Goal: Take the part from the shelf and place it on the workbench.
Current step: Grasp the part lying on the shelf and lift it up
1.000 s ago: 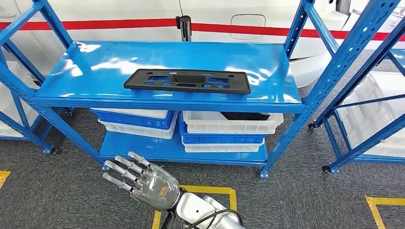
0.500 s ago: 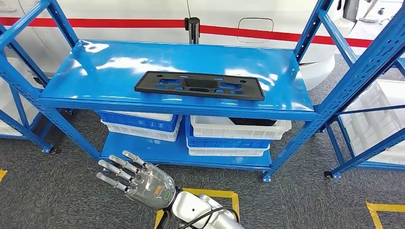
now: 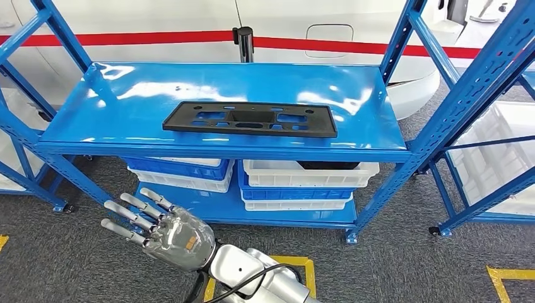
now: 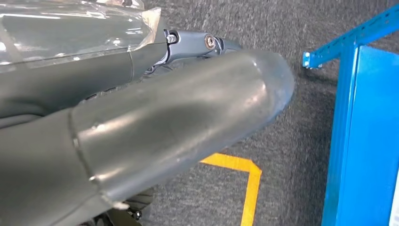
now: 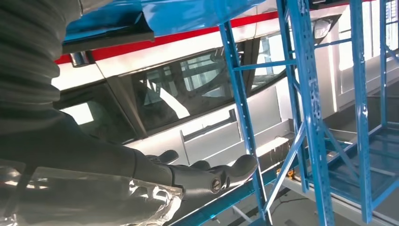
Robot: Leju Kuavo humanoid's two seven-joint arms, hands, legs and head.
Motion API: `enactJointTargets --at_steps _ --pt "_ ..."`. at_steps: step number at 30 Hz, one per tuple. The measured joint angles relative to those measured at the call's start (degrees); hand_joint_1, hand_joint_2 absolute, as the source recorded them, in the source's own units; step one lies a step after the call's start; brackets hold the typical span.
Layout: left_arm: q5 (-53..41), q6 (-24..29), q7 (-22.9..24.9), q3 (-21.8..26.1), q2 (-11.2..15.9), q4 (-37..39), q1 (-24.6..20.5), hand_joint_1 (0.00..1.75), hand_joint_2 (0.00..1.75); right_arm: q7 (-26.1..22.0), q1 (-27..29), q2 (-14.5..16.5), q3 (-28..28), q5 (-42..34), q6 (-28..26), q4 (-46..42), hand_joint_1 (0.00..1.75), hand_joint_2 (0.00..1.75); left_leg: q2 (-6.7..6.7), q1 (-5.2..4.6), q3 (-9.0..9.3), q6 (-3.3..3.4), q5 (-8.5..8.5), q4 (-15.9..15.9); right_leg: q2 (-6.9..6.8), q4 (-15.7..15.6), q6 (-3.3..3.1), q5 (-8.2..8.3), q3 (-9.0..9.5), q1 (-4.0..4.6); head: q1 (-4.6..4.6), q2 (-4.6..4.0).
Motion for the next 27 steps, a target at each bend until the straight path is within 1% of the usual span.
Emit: enactJointTargets --at_steps 1,2,3,4,6,7,8,9,10,11,12,13,14,15,16,17,18,20,22,23,24,26,27 --pt "-0.04 0.33 0.0 0.19 0.02 0.15 -0.09 0.0 0.0 0.0 -0.19 0.11 0.36 -0.24 0.0 0.1 0.0 1.75 -0.03 0.06 1.69 -0.08 1.65 -3.69 0.06 0.07 0.33 -0.32 0.27 0.19 -0.02 0.0" --pt "-0.09 0.83 0.0 0.45 -0.01 0.31 -0.17 0.0 0.0 -0.01 -0.39 0.22 0.74 -0.53 0.0 0.21 0.0 1.75 -0.1 0.05 2.89 0.06 2.58 -6.34 0.11 0.09 0.67 -0.59 0.43 0.39 0.03 0.0" --pt "-0.15 1.53 0.0 0.73 -0.06 0.48 -0.25 0.0 0.0 -0.01 -0.57 0.31 1.14 -0.85 0.0 0.31 0.0 1.75 -0.18 -0.08 3.46 0.32 2.69 -7.6 0.14 0.04 0.96 -0.77 0.47 0.59 0.06 0.0" --pt "-0.22 2.59 0.0 0.96 -0.17 0.71 -0.33 0.0 0.0 -0.02 -0.73 0.38 1.57 -1.17 0.0 0.4 0.0 1.75 -0.26 -0.35 3.59 0.74 2.39 -7.81 0.17 -0.08 1.26 -0.87 0.47 0.7 0.1 0.01" --pt "-0.53 5.28 0.0 1.27 -0.65 1.1 -0.43 0.0 0.0 -0.05 -1.0 0.47 2.46 -1.69 0.0 0.51 0.0 1.75 -0.27 -0.53 3.8 1.74 2.37 -8.1 0.13 -0.1 1.86 -1.17 0.43 0.58 0.14 0.0" --pt "-0.64 6.58 0.0 1.33 -0.94 1.3 -0.48 0.0 0.0 -0.07 -1.11 0.49 2.88 -1.86 0.0 0.54 0.0 1.75 -0.22 -0.54 4.04 2.25 2.37 -8.32 0.06 0.96 2.05 -1.75 -0.03 0.54 0.17 0.01" --pt "-0.61 7.59 0.0 1.35 -1.21 1.43 -0.51 0.0 0.0 -0.08 -1.19 0.49 3.22 -2.03 0.0 0.56 0.0 1.75 -0.17 -0.51 4.29 2.71 2.37 -8.53 -0.02 3.16 2.05 -2.75 -1.09 0.52 0.21 0.0" --pt "-0.43 8.43 0.0 1.37 -1.44 1.61 -0.57 0.0 0.0 -0.09 -1.24 0.48 3.55 -2.27 0.0 0.61 0.0 1.75 -0.11 -0.52 4.49 3.1 2.3 -8.64 -0.09 6.74 1.86 -4.17 -2.95 0.49 0.26 0.0" --pt "-0.13 9.08 0.0 1.37 -1.62 1.87 -0.64 0.0 0.0 -0.07 -1.28 0.45 3.89 -2.61 0.0 0.7 0.0 1.75 -0.08 -0.64 4.57 3.4 2.15 -8.65 -0.11 11.03 1.63 -5.7 -5.4 0.49 0.3 0.0" --pt "0.11 9.57 0.0 1.36 -1.76 2.21 -0.72 0.0 0.0 0.0 -1.28 0.43 4.2 -2.96 0.0 0.82 0.0 1.75 -0.07 -0.78 4.66 3.6 2.02 -8.63 -0.11 14.85 1.55 -6.81 -7.75 0.47 0.32 -0.01" --pt "0.21 9.98 0.0 1.36 -1.92 2.65 -0.78 0.0 0.0 0.08 -1.3 0.4 4.56 -3.3 0.0 0.99 0.0 1.75 -0.08 -0.92 4.79 3.72 1.86 -8.62 -0.12 17.21 1.65 -7.13 -9.45 0.47 0.31 -0.01" --pt "0.18 10.25 0.0 1.36 -2.02 3.04 -0.81 0.0 0.0 0.16 -1.35 0.38 4.92 -3.61 0.0 1.15 0.0 1.75 -0.13 -1.04 5.0 3.78 1.69 -8.61 -0.12 17.17 1.93 -6.41 -9.95 0.48 0.31 -0.01" --pt "0.05 10.37 0.0 1.36 -2.1 3.34 -0.82 0.0 0.0 0.19 -1.39 0.36 5.2 -3.84 0.0 1.28 0.0 1.75 -0.2 -1.14 5.31 3.76 1.48 -8.61 -0.13 14.77 2.26 -4.79 -9.22 0.49 0.31 -0.01" --pt "-0.08 10.43 0.0 1.36 -2.17 3.58 -0.84 0.0 0.0 0.17 -1.44 0.35 5.4 -4.05 0.0 1.38 0.0 1.75 -0.28 -1.21 5.67 3.69 1.23 -8.61 -0.17 10.74 2.48 -2.71 -7.61 0.55 0.31 -0.01" --pt "-0.19 10.38 0.0 1.36 -2.25 3.77 -0.88 0.0 0.0 0.13 -1.48 0.35 5.51 -4.22 0.0 1.43 0.0 1.75 -0.35 -1.35 6.01 3.52 0.94 -8.56 -0.25 6.52 2.41 -0.75 -5.82 0.69 0.3 0.0" --pt "-0.27 10.24 0.0 1.36 -2.31 3.93 -0.93 0.0 0.0 0.1 -1.51 0.36 5.56 -4.32 0.0 1.44 0.0 1.75 -0.41 -1.5 6.26 3.29 0.64 -8.53 -0.33 3.29 2.17 0.68 -4.37 0.85 0.28 0.0" --pt "-0.35 10.1 0.0 1.36 -2.36 4.09 -0.98 0.0 0.0 0.11 -1.54 0.38 5.6 -4.39 0.0 1.45 0.0 1.75 -0.43 -1.59 6.41 3.01 0.38 -8.5 -0.39 1.4 1.83 1.47 -3.51 0.98 0.24 0.0" --pt "-0.67 9.86 0.0 1.36 -2.43 4.28 -1.05 0.0 0.0 0.16 -1.63 0.44 5.72 -4.43 0.0 1.46 0.0 1.75 -0.4 -1.52 6.59 2.4 0.03 -8.58 -0.34 0.67 1.17 1.75 -3.1 1.1 0.25 0.0" --pt "-1.2 9.7 0.0 1.36 -2.47 4.32 -1.13 0.0 0.0 0.15 -1.73 0.56 5.79 -4.09 0.0 1.45 0.0 1.75 -0.3 -1.18 6.6 1.77 -0.52 -8.01 -0.22 0.22 0.58 1.81 -2.56 0.64 0.26 0.0" --pt "-1.5 9.61 0.0 1.34 -2.5 4.33 -1.17 0.0 0.0 0.05 -1.79 0.61 5.8 -3.73 0.0 1.44 0.0 1.75 -0.26 -1.1 6.13 1.46 -1.26 -6.72 -0.2 -0.02 0.26 1.78 -2.2 0.37 0.22 -0.01" --pt "-1.79 9.52 0.0 1.33 -2.52 4.44 -1.23 0.0 0.0 -0.16 -1.8 0.64 5.74 -3.2 0.0 1.45 0.0 1.75 -0.23 -0.97 4.93 1.14 -2.52 -4.14 -0.21 -0.18 -0.02 1.71 -1.84 0.19 0.18 -0.01" --pt "-2.35 9.44 0.0 1.29 -2.66 5.1 -1.35 0.0 0.0 -1.12 -1.63 0.61 5.2 -1.82 0.0 1.56 0.0 1.75 -0.18 -0.8 0.94 0.54 -5.39 3.02 -0.22 -0.18 -0.49 1.34 -1.43 0.25 0.16 0.0" --pt "-2.62 9.41 0.0 1.25 -2.79 5.5 -1.34 0.0 0.0 -1.86 -1.39 0.57 4.58 -0.91 0.0 1.65 0.0 1.75 -0.15 -0.66 -0.97 0.26 -6.06 5.91 -0.18 -0.17 -0.61 1.19 -1.26 0.28 0.17 0.0"
